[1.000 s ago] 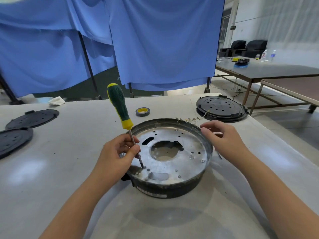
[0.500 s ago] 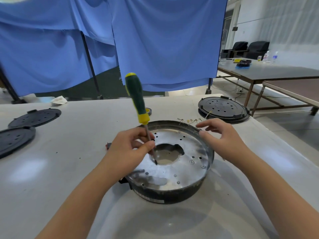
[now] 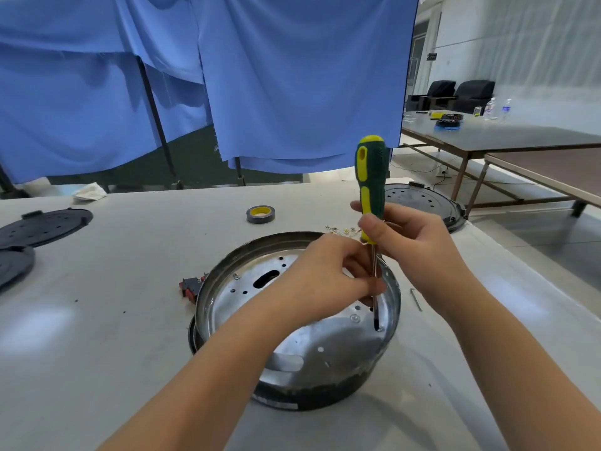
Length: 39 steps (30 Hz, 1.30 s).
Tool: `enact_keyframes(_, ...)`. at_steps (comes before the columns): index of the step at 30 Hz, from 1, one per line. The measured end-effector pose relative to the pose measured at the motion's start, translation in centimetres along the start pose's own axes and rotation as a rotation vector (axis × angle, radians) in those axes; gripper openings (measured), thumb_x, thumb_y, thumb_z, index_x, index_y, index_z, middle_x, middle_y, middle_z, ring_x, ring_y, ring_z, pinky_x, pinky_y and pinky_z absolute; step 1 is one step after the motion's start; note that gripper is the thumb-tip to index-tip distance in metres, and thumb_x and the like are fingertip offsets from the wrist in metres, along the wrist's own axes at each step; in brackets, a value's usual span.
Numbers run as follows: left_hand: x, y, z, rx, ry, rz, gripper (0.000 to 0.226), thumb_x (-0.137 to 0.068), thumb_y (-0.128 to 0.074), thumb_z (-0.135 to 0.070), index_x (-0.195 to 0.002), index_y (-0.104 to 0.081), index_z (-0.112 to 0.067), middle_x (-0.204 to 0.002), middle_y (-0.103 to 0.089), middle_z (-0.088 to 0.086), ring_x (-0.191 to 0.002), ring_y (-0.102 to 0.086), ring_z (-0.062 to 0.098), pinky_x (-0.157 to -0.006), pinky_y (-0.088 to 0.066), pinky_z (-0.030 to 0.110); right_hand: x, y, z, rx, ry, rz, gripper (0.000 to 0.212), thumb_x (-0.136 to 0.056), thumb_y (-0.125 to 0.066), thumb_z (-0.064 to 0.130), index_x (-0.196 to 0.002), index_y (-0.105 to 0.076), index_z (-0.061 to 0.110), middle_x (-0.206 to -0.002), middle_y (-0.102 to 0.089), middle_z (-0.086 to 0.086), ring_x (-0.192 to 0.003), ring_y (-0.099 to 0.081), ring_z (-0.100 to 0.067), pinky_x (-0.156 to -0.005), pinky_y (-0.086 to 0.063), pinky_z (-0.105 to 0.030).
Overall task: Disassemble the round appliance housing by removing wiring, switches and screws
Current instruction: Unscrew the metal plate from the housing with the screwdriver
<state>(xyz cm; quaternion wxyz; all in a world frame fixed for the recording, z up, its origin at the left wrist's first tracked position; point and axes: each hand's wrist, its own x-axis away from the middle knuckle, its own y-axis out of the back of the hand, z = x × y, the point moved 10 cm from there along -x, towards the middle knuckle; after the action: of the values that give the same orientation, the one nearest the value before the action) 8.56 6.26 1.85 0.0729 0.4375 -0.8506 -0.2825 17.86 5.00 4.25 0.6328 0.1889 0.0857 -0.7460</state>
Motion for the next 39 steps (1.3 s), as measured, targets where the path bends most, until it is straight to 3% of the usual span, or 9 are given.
enact_keyframes(4,-0.3,-0.4,0.2,-0.006,-0.037,0.003,0.012,-0.081,-0.071,-0.011,-0.079,-0.064,-0.02,-0.076,-0.072,0.0,-0.068,-0.072,0.014,-0.075,-0.059,0.033,0.0,0.4,-0.1,0.011,0.011,-0.011,0.037,-0.069,-0.067,0.045,-0.102,-0.071,0.03,-0.097,-0.071,-0.014,-0.084,-0.068,-0.022,-0.086,-0.054,-0.048)
enact_keyframes(9,-0.3,-0.5,0.2,-0.036,-0.031,0.022,0.004,-0.084,-0.069,-0.012,-0.087,-0.067,-0.014,-0.083,-0.072,0.002,-0.069,-0.071,0.012,-0.072,-0.059,0.026,0.3,0.4,0.0,0.023,0.036,-0.028,0.037,-0.07,-0.066,0.045,-0.104,-0.071,0.031,-0.1,-0.072,-0.008,-0.092,-0.067,-0.024,-0.089,-0.054,-0.046)
enact_keyframes(13,-0.4,-0.4,-0.6,-0.074,-0.012,0.057,0.004,-0.085,-0.069,-0.014,-0.087,-0.067,-0.015,-0.083,-0.073,0.001,-0.063,-0.069,0.005,-0.051,-0.047,0.011,0.5,0.7,0.4,-0.033,0.059,-0.044,0.025,-0.07,-0.067,0.044,-0.094,-0.073,0.039,-0.105,-0.066,-0.017,-0.096,-0.066,-0.026,-0.088,-0.054,-0.044)
enact_keyframes(15,-0.6,-0.3,-1.0,-0.121,-0.01,0.083,0.003,-0.085,-0.069,-0.015,-0.086,-0.066,-0.016,-0.079,-0.074,0.0,-0.06,-0.067,0.003,-0.048,-0.044,0.011,0.6,0.8,0.6,-0.055,0.07,-0.038,0.022,-0.071,-0.067,0.044,-0.092,-0.073,0.041,-0.106,-0.064,-0.019,-0.098,-0.064,-0.027,-0.089,-0.053,-0.039)
enact_keyframes(20,-0.8,-0.9,-1.0,-0.142,-0.012,0.113,0.003,-0.085,-0.068,-0.013,-0.088,-0.067,-0.013,-0.077,-0.073,0.003,-0.067,-0.07,0.01,-0.051,-0.048,0.015,0.7,0.9,0.3,-0.024,0.079,-0.022,0.025,-0.072,-0.067,0.046,-0.096,-0.073,0.041,-0.103,-0.069,-0.012,-0.089,-0.068,-0.011,-0.086,-0.056,-0.034)
enact_keyframes(23,-0.8,-1.0,-1.0,-0.147,-0.027,0.106,0.003,-0.084,-0.069,-0.013,-0.086,-0.067,-0.014,-0.076,-0.073,0.001,-0.06,-0.066,0.004,-0.049,-0.045,0.012,0.7,0.9,0.0,-0.024,0.074,-0.021,0.022,-0.074,-0.066,0.043,-0.095,-0.073,0.042,-0.103,-0.069,-0.011,-0.086,-0.067,-0.008,-0.083,-0.057,-0.029)
enact_keyframes(31,-1.0,-1.2,-0.9,-0.153,-0.072,0.106,0.008,-0.084,-0.068,-0.012,-0.082,-0.065,-0.019,-0.079,-0.072,0.002,-0.069,-0.07,0.008,-0.068,-0.058,0.022,0.8,1.1,-0.1,-0.019,0.079,-0.042,0.023,-0.07,-0.069,0.044,-0.092,-0.073,0.043,-0.098,-0.071,-0.009,-0.089,-0.068,-0.017,-0.084,-0.057,-0.032)
enact_keyframes(35,-1.1,-1.2,-0.8,-0.138,-0.094,0.096,0.005,-0.084,-0.068,-0.011,-0.087,-0.067,-0.014,-0.078,-0.071,0.0,-0.07,-0.069,0.008,-0.068,-0.057,0.022,0.9,1.4,0.1,-0.019,0.092,-0.065,0.025,-0.065,-0.074,0.042,-0.09,-0.074,0.037,-0.092,-0.073,-0.001,-0.091,-0.066,-0.021,-0.078,-0.056,-0.024)
enact_keyframes(39,-1.0,-1.6,-0.8,-0.105,-0.112,0.112,0.009,-0.085,-0.066,-0.007,-0.093,-0.068,-0.009,-0.082,-0.07,0.005,-0.077,-0.069,0.015,-0.075,-0.058,0.032,0.8,1.7,0.3,-0.012,0.093,-0.127,0.036,-0.058,-0.074,0.037,-0.089,-0.07,0.018,-0.081,-0.068,-0.003,-0.075,-0.063,-0.008,-0.067,-0.053,-0.018)
